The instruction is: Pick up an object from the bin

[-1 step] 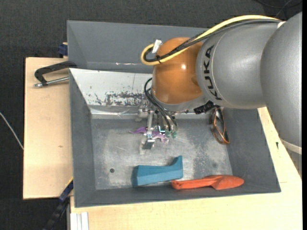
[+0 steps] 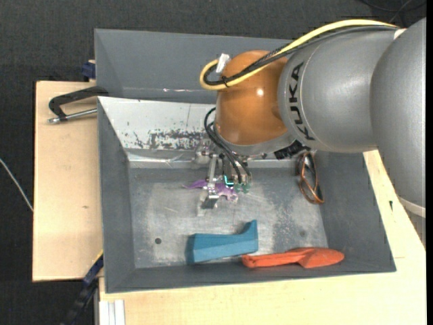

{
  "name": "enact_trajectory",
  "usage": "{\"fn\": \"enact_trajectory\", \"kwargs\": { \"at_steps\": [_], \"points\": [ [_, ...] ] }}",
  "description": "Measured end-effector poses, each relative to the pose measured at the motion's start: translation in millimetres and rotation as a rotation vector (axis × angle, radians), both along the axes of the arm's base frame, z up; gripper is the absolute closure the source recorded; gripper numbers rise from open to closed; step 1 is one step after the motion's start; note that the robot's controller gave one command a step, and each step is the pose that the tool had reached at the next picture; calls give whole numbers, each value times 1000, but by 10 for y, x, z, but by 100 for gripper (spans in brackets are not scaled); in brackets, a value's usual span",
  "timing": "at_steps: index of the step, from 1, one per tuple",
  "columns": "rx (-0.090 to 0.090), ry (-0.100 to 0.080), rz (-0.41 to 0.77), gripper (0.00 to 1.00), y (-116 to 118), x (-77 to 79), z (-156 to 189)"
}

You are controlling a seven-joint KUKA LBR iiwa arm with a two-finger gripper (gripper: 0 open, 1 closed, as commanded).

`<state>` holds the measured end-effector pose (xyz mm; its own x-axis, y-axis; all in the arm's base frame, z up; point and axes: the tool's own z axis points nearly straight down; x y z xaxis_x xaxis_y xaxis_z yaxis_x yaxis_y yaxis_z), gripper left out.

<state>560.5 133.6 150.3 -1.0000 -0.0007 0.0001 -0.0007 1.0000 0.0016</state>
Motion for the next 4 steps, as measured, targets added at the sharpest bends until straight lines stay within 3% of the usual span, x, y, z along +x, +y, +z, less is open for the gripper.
{"fn": "enact_trajectory", "kwargs": {
  "at_steps": [1, 2, 3, 4],
  "points": [
    [3, -5, -8, 0, -400, 21, -259],
    [-1, -2, -38, 100, -634, -248, -622],
    [-1, -2, -38, 100, -635, -248, -622],
    [0, -4, -41, 100, -603, -165, 466]
  ]
}}
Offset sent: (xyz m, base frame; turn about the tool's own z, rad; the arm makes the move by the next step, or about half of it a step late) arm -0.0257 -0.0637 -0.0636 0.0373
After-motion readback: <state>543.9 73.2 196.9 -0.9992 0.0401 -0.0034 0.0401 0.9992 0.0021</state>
